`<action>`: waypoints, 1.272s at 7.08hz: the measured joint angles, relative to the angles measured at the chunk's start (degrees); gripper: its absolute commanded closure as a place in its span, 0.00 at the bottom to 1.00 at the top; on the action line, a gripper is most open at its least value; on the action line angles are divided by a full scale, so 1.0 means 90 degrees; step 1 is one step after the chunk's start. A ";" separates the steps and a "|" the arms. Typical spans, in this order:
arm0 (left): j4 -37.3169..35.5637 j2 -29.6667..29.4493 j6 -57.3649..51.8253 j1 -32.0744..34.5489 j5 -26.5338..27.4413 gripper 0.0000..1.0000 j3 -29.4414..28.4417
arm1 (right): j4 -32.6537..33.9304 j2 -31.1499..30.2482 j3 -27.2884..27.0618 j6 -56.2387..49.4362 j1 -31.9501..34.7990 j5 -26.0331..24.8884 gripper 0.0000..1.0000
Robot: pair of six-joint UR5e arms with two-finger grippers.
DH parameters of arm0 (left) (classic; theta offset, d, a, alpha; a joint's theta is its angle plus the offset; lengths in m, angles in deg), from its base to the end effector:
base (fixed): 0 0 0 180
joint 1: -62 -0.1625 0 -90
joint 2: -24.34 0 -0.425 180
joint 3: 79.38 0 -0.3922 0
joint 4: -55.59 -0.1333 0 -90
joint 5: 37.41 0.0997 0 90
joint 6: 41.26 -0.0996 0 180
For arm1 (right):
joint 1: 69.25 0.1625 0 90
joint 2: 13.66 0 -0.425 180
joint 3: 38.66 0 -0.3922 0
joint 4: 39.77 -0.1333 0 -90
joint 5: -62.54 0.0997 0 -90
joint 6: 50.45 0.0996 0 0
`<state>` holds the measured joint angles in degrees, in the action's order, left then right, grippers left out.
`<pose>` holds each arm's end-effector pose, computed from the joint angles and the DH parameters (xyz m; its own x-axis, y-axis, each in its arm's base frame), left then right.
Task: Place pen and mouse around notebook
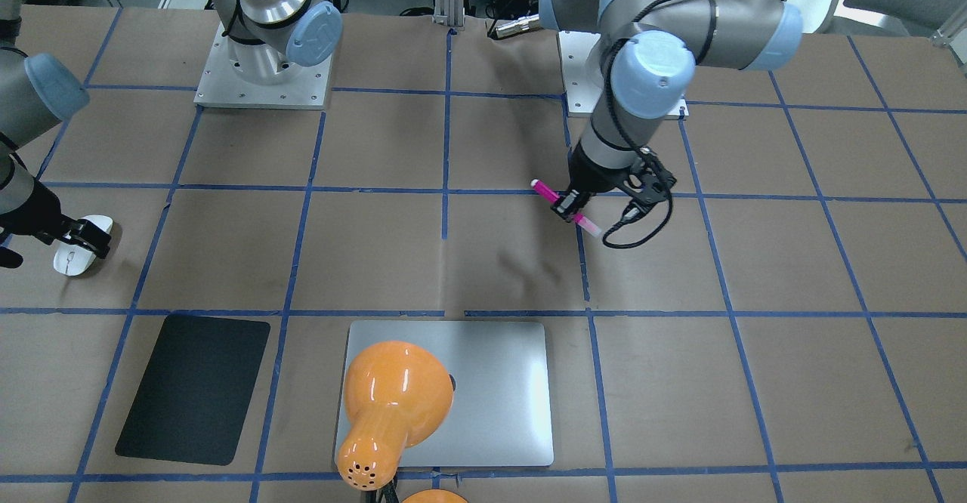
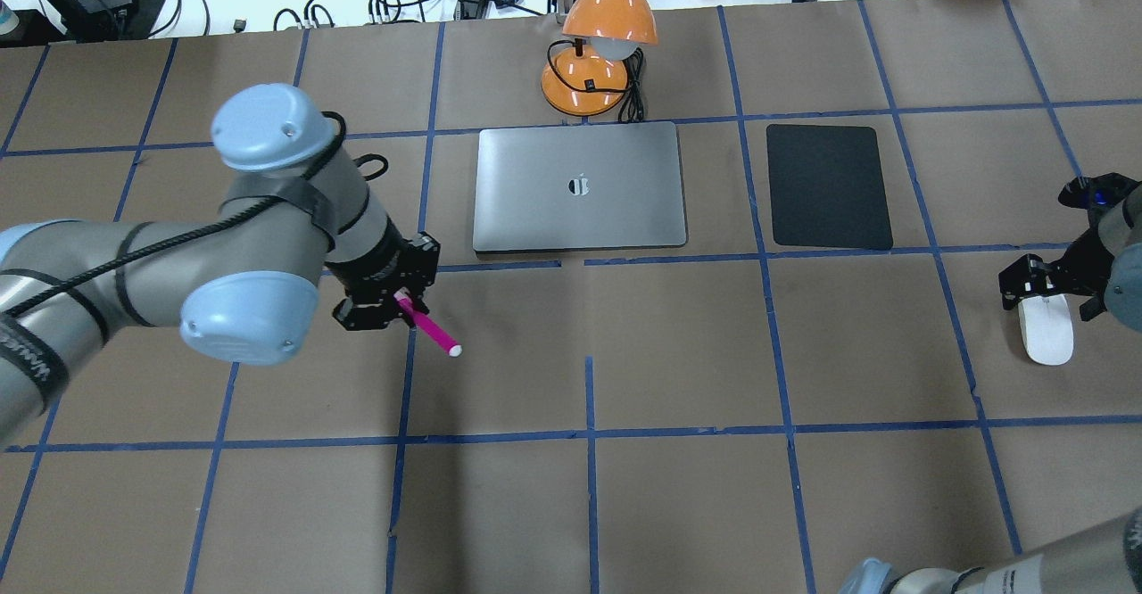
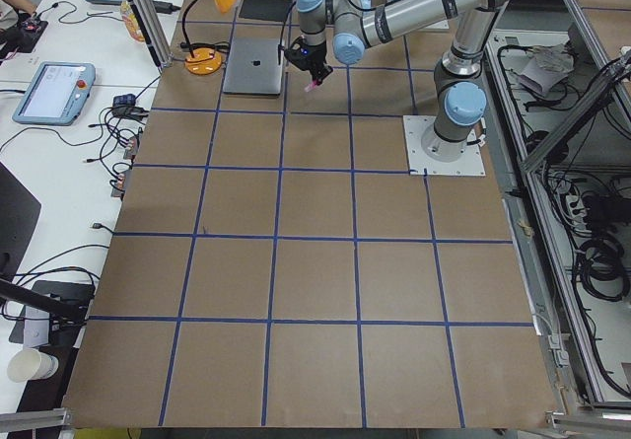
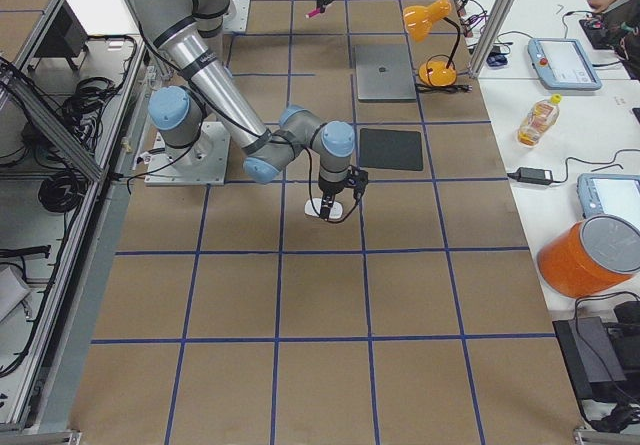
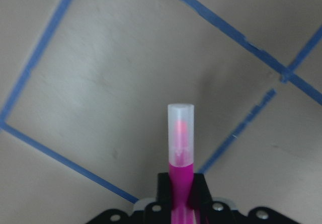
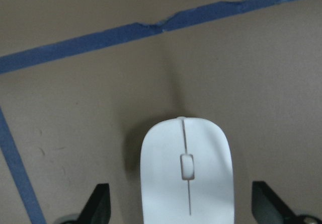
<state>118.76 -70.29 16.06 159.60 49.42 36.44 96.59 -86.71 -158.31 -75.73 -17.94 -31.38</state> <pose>-0.1992 -0.4432 0.2818 -0.6457 -0.7632 -0.0233 -0.7621 0.6424 0.0805 -0.2092 -0.4636 0.1843 -0.9712 0.2304 0.0600 0.2326 0.9720 0.0330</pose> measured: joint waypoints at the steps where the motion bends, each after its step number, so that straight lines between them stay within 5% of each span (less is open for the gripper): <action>1: -0.0364 -0.0266 0.1263 0.0634 -0.0035 1.00 -0.0008 | 0.0012 0.0039 -0.0004 -0.0035 -0.0019 -0.0002 0.00; 4: -0.1763 -0.1272 0.4150 0.1648 -0.0241 1.00 -0.0118 | 0.0023 0.0129 -0.0010 -0.0026 -0.0057 -0.0015 0.03; 7: -0.2173 -0.1985 0.5052 0.1825 -0.0193 1.00 -0.0344 | -0.0180 0.0097 -0.0016 -0.0005 -0.0066 -0.0034 0.15; 8: -0.2191 -0.2073 0.5075 0.1828 -0.0193 0.03 -0.0363 | -0.0212 0.0092 -0.0016 -0.0004 -0.0069 -0.0046 0.19; 9: -0.2199 -0.2135 0.5089 0.1831 -0.0213 0.00 -0.0366 | -0.0225 0.0090 -0.0017 -0.0004 -0.0073 -0.0105 0.25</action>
<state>98.97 -89.51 61.86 176.08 47.51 33.14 94.56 -85.90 -158.46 -75.77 -18.59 -32.33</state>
